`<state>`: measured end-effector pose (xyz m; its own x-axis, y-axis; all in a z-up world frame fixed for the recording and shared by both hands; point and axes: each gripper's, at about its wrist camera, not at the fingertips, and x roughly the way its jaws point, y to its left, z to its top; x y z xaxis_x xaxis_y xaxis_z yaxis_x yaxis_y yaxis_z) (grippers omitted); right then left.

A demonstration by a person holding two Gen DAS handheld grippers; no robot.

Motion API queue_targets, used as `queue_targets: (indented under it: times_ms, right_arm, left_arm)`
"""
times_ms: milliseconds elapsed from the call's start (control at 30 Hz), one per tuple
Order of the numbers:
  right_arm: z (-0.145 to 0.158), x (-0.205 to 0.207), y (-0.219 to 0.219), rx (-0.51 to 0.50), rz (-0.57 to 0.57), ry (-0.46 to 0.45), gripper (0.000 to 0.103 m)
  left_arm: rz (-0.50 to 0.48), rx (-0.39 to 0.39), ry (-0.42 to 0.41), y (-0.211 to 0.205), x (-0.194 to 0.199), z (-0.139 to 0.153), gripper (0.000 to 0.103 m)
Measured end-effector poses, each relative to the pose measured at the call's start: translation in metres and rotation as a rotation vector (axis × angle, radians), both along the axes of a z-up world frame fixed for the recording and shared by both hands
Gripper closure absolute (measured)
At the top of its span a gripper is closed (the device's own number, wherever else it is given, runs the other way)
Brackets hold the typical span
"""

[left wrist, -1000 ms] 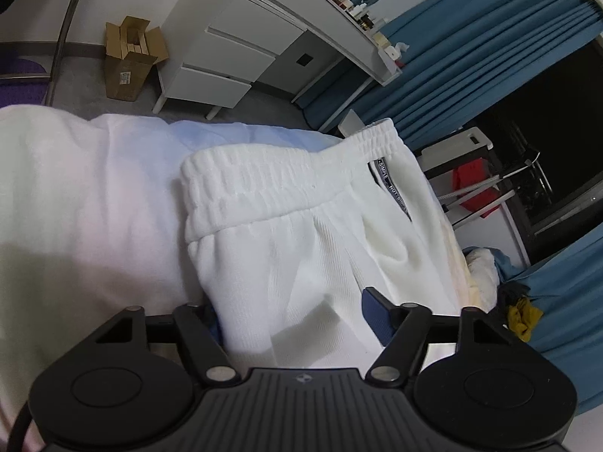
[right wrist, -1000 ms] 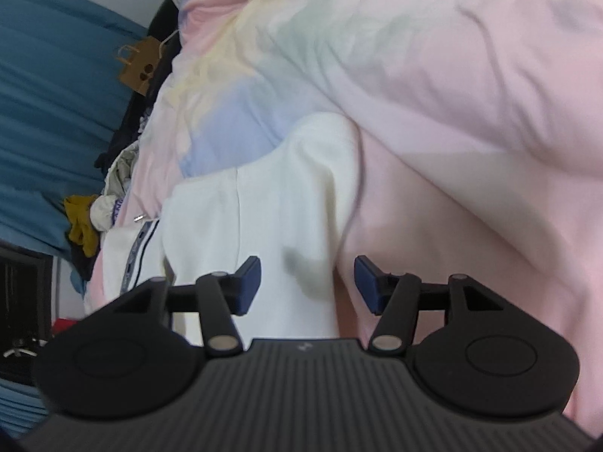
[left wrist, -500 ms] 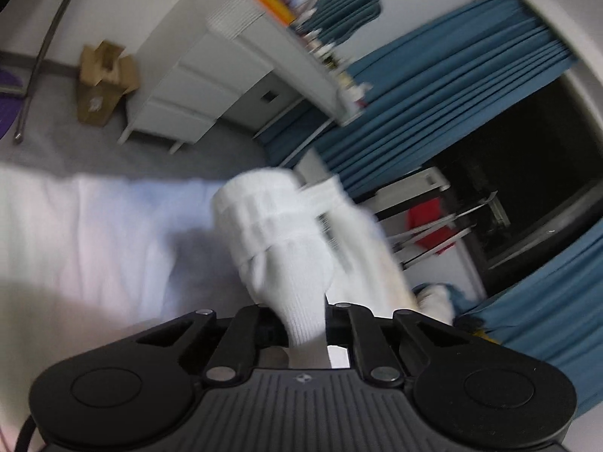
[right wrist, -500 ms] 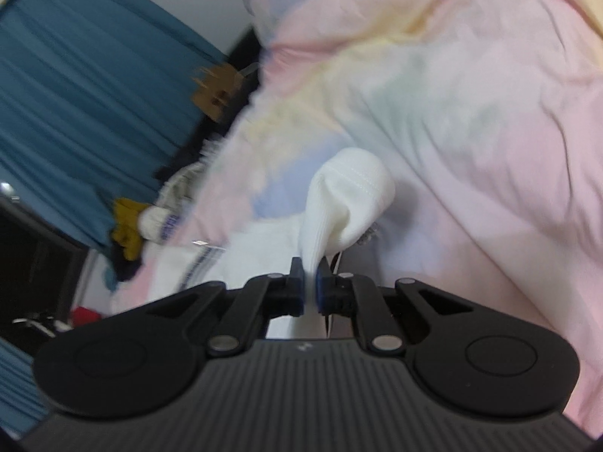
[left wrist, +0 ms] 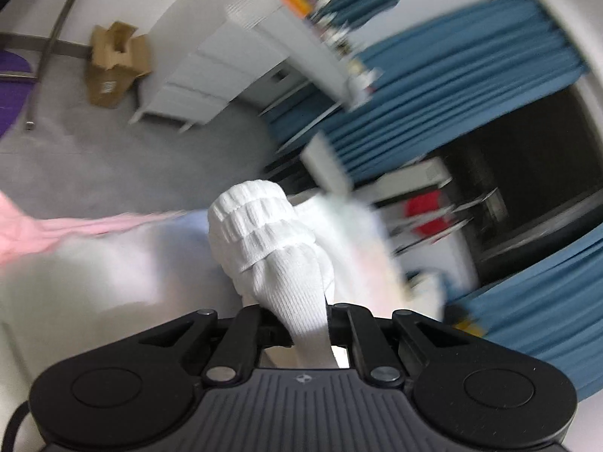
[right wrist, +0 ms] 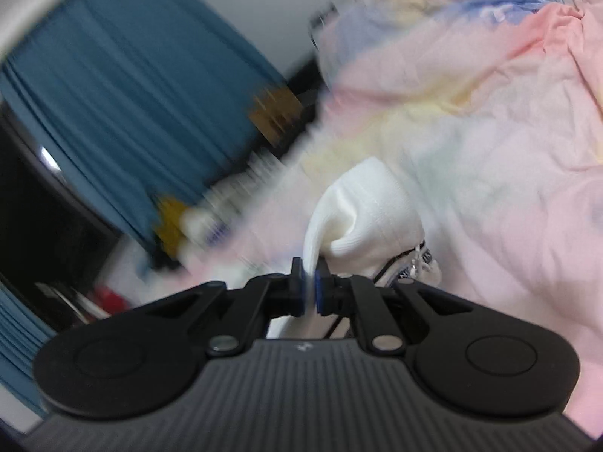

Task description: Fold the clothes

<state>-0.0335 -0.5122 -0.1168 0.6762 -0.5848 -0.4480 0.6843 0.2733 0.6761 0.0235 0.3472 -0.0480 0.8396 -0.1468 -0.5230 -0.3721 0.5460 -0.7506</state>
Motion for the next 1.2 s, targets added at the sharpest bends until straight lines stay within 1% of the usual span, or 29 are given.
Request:
queue_targets:
  times_ms: [33,100,133,167,200,233,267,300,333,367,400,467,500,567,600,633,667,700,767,833,867,933,1000,1067,1133,1167,1200]
  right_arm:
    - [-0.010,0.003,-0.004,0.066,0.005,0.025,0.095]
    - [-0.030,0.006,-0.012,0.193,0.010,0.071,0.093]
    - [-0.039,0.006,-0.016,0.252,0.006,0.089,0.093]
    - [-0.045,0.002,-0.018,0.300,-0.018,0.086,0.092]
    - [-0.050,-0.003,-0.021,0.332,-0.043,0.080,0.092]
    - [-0.054,-0.008,-0.023,0.363,-0.068,0.073,0.090]
    - [-0.056,-0.011,-0.023,0.382,-0.083,0.062,0.088]
    - [-0.057,-0.015,-0.024,0.397,-0.099,0.052,0.085]
    - [-0.055,-0.018,-0.022,0.394,-0.113,0.054,0.080]
    - [-0.053,-0.021,-0.021,0.390,-0.127,0.056,0.070]
    - [-0.050,-0.023,-0.019,0.375,-0.142,0.061,0.064]
    - [-0.043,-0.029,-0.017,0.336,-0.186,0.059,0.039]
    - [-0.040,-0.033,-0.017,0.315,-0.209,0.056,0.034]
    - [-0.032,-0.036,-0.017,0.271,-0.242,0.056,0.032]
    - [-0.027,-0.036,-0.016,0.247,-0.252,0.057,0.032]
    - [-0.020,-0.034,-0.016,0.217,-0.261,0.062,0.032]
    - [-0.012,-0.032,-0.013,0.171,-0.282,0.077,0.032]
    - [-0.004,-0.031,-0.010,0.124,-0.304,0.091,0.032]
    - [0.012,-0.034,-0.006,0.015,-0.353,0.082,0.032]
    - [0.021,-0.036,-0.004,-0.040,-0.380,0.055,0.030]
    - [0.023,-0.035,-0.006,-0.040,-0.364,0.046,0.030]
    - [0.018,-0.020,-0.015,-0.010,-0.273,0.041,0.030]
    - [0.003,0.008,-0.028,0.069,-0.131,0.026,0.029]
    - [-0.016,0.041,-0.037,0.158,-0.009,0.011,0.030]
    - [-0.032,0.071,-0.047,0.223,0.087,-0.016,0.030]
    - [-0.039,0.086,-0.052,0.240,0.115,-0.017,0.030]
    - [-0.045,0.099,-0.057,0.242,0.139,-0.013,0.031]
  left_arm:
    - [-0.023,0.020,0.038,0.000,0.002,-0.004,0.094]
    - [-0.057,0.023,0.086,0.003,-0.002,-0.015,0.092]
    - [-0.071,0.018,0.104,0.003,-0.005,-0.018,0.090]
    - [-0.081,0.022,0.110,0.003,-0.010,-0.021,0.087]
    - [-0.090,0.027,0.116,0.004,-0.016,-0.023,0.079]
    - [-0.095,0.031,0.113,0.006,-0.022,-0.023,0.074]
    - [-0.100,0.039,0.102,0.008,-0.030,-0.019,0.071]
    - [-0.104,0.060,0.092,0.009,-0.037,-0.016,0.063]
    - [-0.105,0.095,0.085,0.008,-0.046,-0.010,0.054]
    - [-0.107,0.131,0.077,0.004,-0.056,-0.004,0.052]
    - [-0.109,0.167,0.068,-0.001,-0.066,0.001,0.049]
    - [-0.121,0.274,0.029,-0.016,-0.082,0.019,0.044]
    - [-0.127,0.327,0.009,-0.024,-0.091,0.028,0.041]
    - [-0.171,0.435,-0.034,-0.046,-0.098,0.046,0.038]
    - [-0.199,0.486,-0.058,-0.061,-0.099,0.055,0.036]
    - [-0.235,0.527,-0.088,-0.077,-0.097,0.061,0.030]
    - [-0.271,0.566,-0.118,-0.092,-0.094,0.067,0.028]
    - [-0.321,0.589,-0.145,-0.113,-0.091,0.070,0.027]
    - [-0.417,0.596,-0.178,-0.148,-0.077,0.074,0.027]
    - [-0.542,0.610,-0.201,-0.192,-0.058,0.070,0.027]
    - [-0.607,0.621,-0.208,-0.215,-0.048,0.066,0.027]
    - [-0.703,0.658,-0.214,-0.262,-0.029,0.055,0.027]
    - [-0.805,0.716,-0.226,-0.309,-0.010,0.042,0.027]
    - [-0.878,0.789,-0.222,-0.350,0.000,0.021,0.027]
    - [-0.939,0.840,-0.220,-0.381,0.015,-0.004,0.030]
    - [-0.969,0.866,-0.218,-0.397,0.022,-0.017,0.031]
    - [-0.969,0.907,-0.220,-0.408,0.028,-0.033,0.031]
